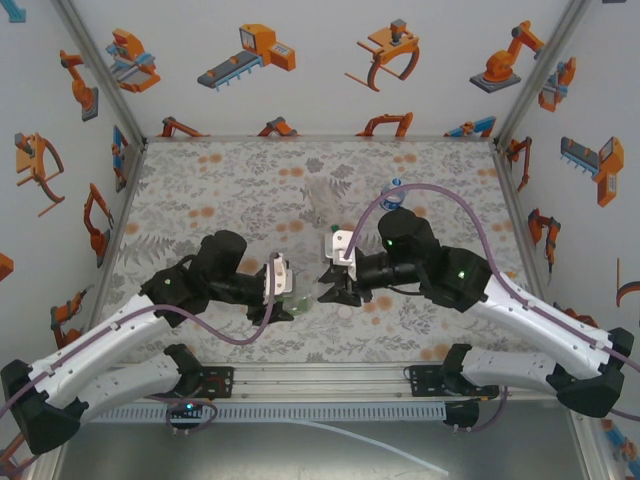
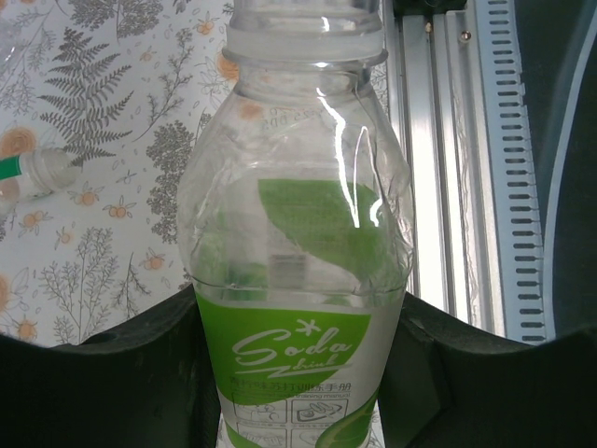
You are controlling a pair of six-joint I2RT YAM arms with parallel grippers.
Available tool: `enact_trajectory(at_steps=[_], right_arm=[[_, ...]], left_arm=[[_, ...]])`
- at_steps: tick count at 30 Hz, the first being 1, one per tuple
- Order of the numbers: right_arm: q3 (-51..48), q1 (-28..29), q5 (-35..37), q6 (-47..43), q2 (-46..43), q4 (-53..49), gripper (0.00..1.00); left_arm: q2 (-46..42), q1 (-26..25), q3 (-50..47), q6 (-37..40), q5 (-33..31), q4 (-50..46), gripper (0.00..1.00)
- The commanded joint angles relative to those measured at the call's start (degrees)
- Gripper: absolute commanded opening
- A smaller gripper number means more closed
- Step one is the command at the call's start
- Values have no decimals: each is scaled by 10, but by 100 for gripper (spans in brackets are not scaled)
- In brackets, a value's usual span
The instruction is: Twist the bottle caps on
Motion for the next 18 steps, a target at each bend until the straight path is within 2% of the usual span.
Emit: enact_trajectory(at_steps=[1,18], right_arm=[[11,8,-2,-29,9,-10,0],[8,12,-6,-95,-7,-27,0]], left_arm=[[-2,-4,29,8,43,31,0],[-12,-5,30,30,83,33,0]])
